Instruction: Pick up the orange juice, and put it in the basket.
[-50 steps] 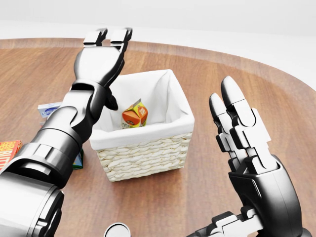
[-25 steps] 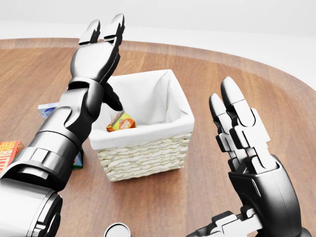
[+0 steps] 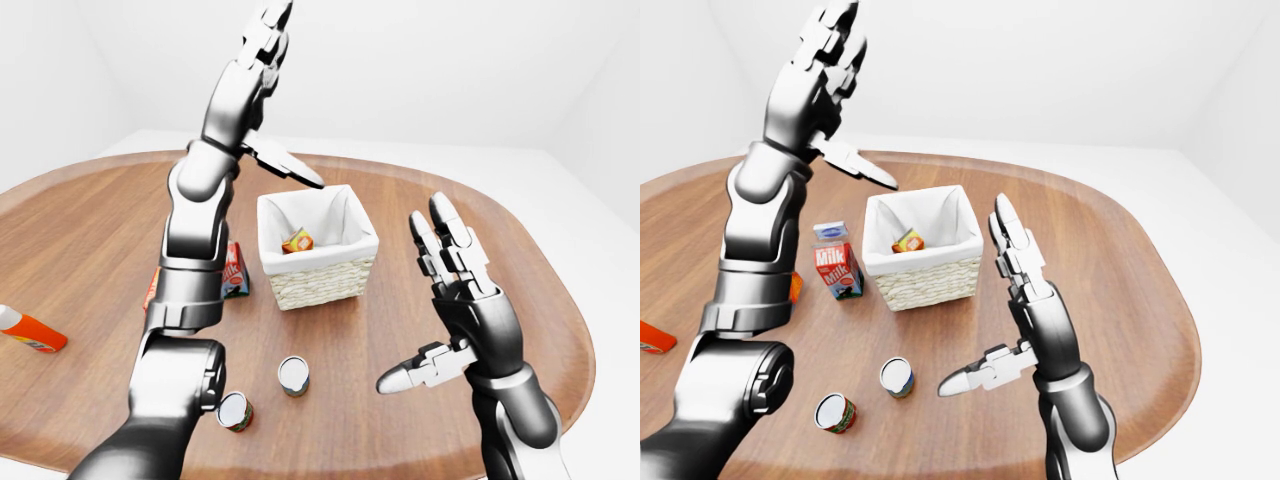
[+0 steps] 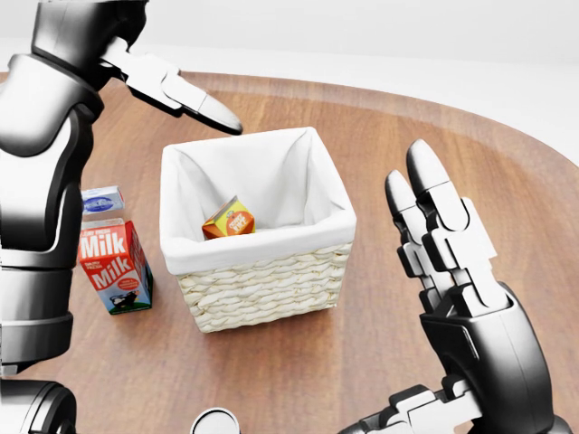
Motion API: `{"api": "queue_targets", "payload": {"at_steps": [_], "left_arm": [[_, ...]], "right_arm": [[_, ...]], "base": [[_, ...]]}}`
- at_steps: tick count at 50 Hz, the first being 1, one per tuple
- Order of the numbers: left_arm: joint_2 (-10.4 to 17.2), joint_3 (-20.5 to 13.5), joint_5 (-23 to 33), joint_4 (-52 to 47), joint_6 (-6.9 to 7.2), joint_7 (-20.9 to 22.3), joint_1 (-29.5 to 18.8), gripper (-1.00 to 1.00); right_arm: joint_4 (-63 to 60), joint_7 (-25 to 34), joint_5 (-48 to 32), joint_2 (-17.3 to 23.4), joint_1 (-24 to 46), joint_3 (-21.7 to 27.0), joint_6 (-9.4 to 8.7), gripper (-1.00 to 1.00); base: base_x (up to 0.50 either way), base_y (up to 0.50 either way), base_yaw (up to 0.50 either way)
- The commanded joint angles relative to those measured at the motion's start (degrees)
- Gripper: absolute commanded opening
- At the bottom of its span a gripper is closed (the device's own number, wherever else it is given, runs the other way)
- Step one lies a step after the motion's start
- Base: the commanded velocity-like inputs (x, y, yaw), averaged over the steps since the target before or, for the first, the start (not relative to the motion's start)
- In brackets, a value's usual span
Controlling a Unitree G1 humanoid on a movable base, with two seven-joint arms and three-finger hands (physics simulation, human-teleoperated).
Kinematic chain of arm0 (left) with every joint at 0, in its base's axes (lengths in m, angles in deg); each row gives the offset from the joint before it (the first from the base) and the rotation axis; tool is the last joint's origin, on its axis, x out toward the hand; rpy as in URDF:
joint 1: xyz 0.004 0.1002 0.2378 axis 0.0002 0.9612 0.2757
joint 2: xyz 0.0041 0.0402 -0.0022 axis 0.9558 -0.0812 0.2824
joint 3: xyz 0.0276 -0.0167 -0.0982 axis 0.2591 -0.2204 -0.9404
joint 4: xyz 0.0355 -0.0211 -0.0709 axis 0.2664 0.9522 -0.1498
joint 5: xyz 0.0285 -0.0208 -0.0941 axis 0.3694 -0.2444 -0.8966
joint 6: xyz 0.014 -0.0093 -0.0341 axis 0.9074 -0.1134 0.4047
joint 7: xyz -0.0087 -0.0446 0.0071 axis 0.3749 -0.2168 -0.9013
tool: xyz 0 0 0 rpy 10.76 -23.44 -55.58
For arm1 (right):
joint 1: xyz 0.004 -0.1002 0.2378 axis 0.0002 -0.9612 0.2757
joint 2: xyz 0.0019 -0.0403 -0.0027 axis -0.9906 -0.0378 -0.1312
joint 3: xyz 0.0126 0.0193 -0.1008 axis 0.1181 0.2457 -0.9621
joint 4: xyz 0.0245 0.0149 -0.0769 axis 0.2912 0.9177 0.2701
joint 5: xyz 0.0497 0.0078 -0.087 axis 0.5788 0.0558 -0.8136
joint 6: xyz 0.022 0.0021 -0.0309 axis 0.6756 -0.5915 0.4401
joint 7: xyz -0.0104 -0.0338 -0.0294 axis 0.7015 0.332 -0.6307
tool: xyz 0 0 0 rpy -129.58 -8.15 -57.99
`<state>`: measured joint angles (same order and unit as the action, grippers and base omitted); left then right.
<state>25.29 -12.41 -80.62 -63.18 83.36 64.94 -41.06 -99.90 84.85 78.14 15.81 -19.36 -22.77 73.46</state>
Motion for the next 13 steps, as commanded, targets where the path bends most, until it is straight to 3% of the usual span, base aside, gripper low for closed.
{"api": "queue_targets", "payload": {"at_steps": [1, 5, 6, 7, 8, 9, 10, 11, 13], "left_arm": [[2.76, -3.28, -17.50, -16.94, 0.00, 8.74, 6.89, 1.00], [3.64, -5.43, -30.98, -24.38, 0.00, 7.55, 9.80, 1.00], [4.23, -8.58, -44.84, -28.26, 1.54, 4.69, 10.30, 1.00], [5.22, -8.77, -48.14, -28.40, 2.53, 4.25, 11.04, 1.00], [5.30, -8.16, -47.22, -26.95, 0.32, 5.18, 12.31, 1.00], [5.49, -7.94, -47.32, -26.79, 0.00, 5.12, 12.42, 1.00], [4.27, -5.71, -38.99, -23.15, 0.00, 7.18, 14.55, 1.00], [2.90, -4.43, -35.20, -21.54, 0.00, 9.08, 16.66, 1.00], [0.89, -3.48, -34.59, -22.22, 0.00, 11.92, 20.29, 1.00]], "right_arm": [[0.05, -0.05, -0.13, 0.04, -0.24, -0.25, 0.18, 1.00], [-0.33, -0.09, -0.04, 0.03, -0.06, -0.18, -0.27, 1.00], [0.12, -0.09, -0.18, 0.00, -0.04, -0.31, 0.06, 1.00], [0.26, -0.11, -0.26, 0.00, -0.06, -0.38, 0.21, 1.00], [0.27, -0.14, -0.30, 0.01, -0.13, -0.43, 0.29, 1.00], [0.27, -0.15, -0.30, 0.02, -0.14, -0.43, 0.30, 1.00], [0.00, -0.14, -0.31, 0.03, -0.28, -0.54, 0.20, 1.00], [-0.01, -0.14, -0.34, 0.05, -0.40, -0.56, 0.36, 1.00], [0.29, -0.14, -0.25, 0.09, -0.24, -0.39, 0.47, 1.00]], "base": [[0.00, 0.00, 0.00], [0.00, 0.00, 0.00], [0.00, 0.00, 0.00], [0.00, 0.00, 0.00], [0.00, 0.00, 0.00], [0.00, 0.00, 0.00], [0.00, 0.00, 0.00], [0.00, 0.00, 0.00], [0.00, 0.00, 0.00]]}}
